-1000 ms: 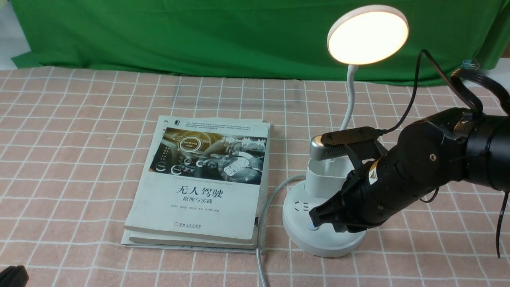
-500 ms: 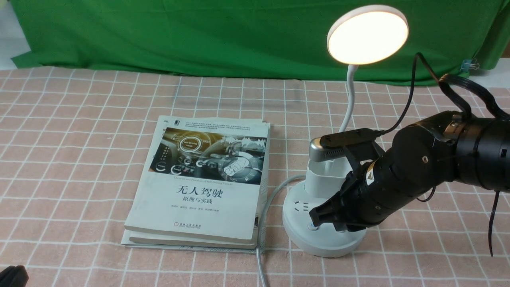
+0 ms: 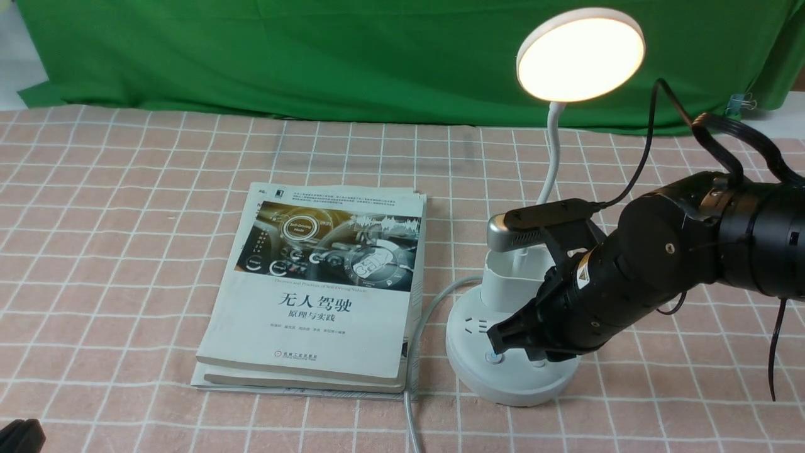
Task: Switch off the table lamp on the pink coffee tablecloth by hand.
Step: 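Press the power button on the lamp base to turn the lamp off with the right gripper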
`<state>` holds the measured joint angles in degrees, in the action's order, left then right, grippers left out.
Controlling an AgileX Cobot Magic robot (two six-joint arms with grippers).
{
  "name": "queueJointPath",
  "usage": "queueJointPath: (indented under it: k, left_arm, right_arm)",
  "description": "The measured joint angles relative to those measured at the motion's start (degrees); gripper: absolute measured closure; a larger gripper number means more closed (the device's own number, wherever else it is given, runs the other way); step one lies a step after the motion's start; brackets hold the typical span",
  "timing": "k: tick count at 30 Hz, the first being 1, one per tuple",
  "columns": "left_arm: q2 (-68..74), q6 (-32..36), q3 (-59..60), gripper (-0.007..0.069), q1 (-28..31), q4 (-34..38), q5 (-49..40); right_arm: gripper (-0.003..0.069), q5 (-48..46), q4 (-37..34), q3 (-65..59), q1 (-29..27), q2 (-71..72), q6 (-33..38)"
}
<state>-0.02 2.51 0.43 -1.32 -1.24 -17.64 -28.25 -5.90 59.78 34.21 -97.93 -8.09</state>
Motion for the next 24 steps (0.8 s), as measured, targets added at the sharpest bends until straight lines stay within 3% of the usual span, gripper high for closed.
queueJointPath:
  k: [9, 24]
  left_arm:
    - [0.0, 0.0, 0.0, 0.0618, 0.0, 0.0, 0.0]
    - [0.0, 0.0, 0.0, 0.0618, 0.0, 0.0, 0.0]
  right_arm:
    - [0.0620, -0.1, -0.4, 1.1, 0.0, -3.3, 0.0]
    - [0.0620, -0.7, 0.1, -0.1, 0.0, 3.0, 0.2]
